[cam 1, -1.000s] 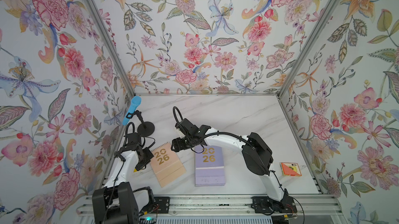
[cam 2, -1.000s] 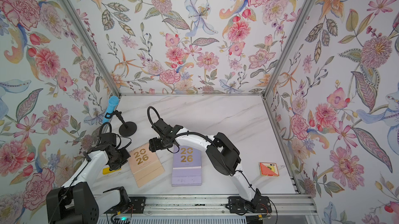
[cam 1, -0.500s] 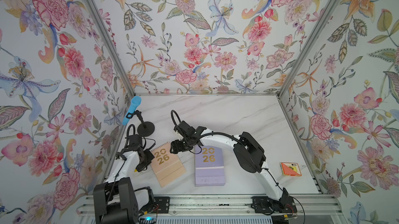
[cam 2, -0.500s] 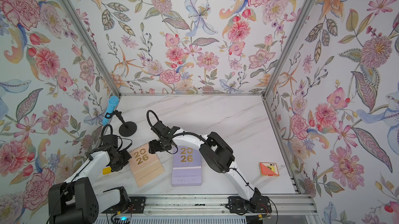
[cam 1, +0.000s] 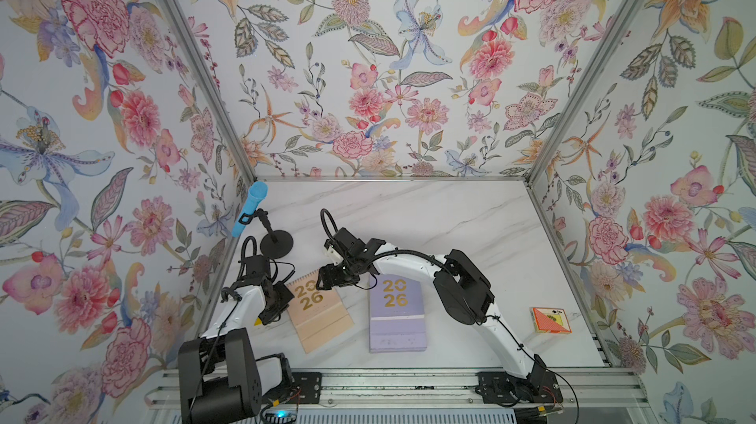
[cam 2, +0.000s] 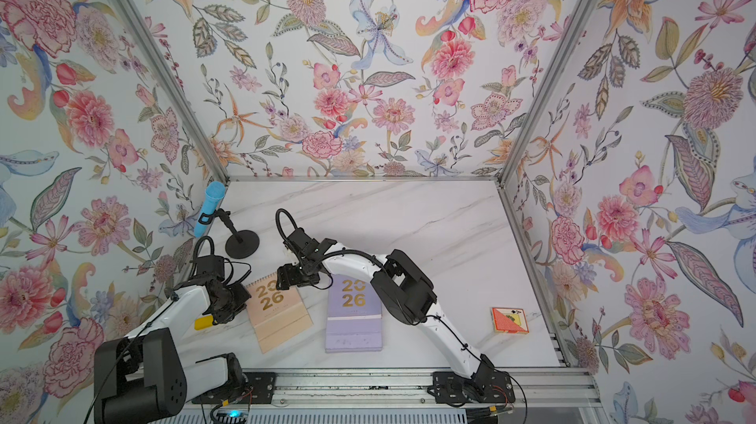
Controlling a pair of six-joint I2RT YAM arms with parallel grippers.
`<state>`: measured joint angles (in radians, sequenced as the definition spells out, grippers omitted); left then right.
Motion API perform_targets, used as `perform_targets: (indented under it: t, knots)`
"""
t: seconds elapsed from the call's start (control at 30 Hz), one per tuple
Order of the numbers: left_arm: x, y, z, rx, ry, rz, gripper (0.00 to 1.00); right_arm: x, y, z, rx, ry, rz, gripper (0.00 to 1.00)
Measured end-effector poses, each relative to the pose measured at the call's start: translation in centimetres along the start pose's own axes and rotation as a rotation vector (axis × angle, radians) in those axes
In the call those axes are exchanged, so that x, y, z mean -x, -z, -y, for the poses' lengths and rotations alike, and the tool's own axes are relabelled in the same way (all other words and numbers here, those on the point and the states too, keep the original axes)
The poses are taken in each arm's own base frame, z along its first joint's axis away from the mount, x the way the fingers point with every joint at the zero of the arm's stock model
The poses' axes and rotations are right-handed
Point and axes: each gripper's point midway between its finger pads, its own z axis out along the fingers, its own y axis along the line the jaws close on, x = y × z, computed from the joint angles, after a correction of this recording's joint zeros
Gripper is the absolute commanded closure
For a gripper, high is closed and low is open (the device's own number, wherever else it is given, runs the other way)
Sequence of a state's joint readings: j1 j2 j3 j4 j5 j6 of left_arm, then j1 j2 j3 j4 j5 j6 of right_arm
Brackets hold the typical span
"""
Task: Stack the calendars
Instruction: Pick up the calendar at the center of the board.
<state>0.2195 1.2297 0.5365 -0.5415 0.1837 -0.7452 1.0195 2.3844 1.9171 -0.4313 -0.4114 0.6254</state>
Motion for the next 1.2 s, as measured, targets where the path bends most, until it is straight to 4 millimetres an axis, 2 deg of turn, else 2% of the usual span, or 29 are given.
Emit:
perform_targets:
  t: [0.2,0.43,0.57,0.77,1.0,1.2]
  knots:
    - [0.0,-0.2,0.7,-0.009,-0.018,0.012,1.00,0.0,0.1,0.0,0.049,-0.027,-0.013,0.31]
    - [0.3,-0.3,1.0,-0.019,-0.019,0.023,1.00,0.0,0.8,1.2,0.195,-0.117,0.016,0.53]
    - [0.4,-0.3,1.1,-0.020,-0.020,0.026,1.00,-0.1,1.2,1.3,0.239,-0.150,0.026,0.60]
    - [0.4,-0.3,1.0,-0.018,-0.020,0.029,1.00,0.8,1.8,-0.3,0.322,-0.138,0.051,0.66]
    - [0.4,-0.3,1.1,-0.021,-0.021,0.028,1.00,0.7,1.8,-2.0,0.363,-0.114,0.056,0.81]
    - [0.3,-0.1,1.2,-0.022,-0.023,0.022,1.00,1.0,3.2,-2.8,0.368,-0.106,0.080,0.92]
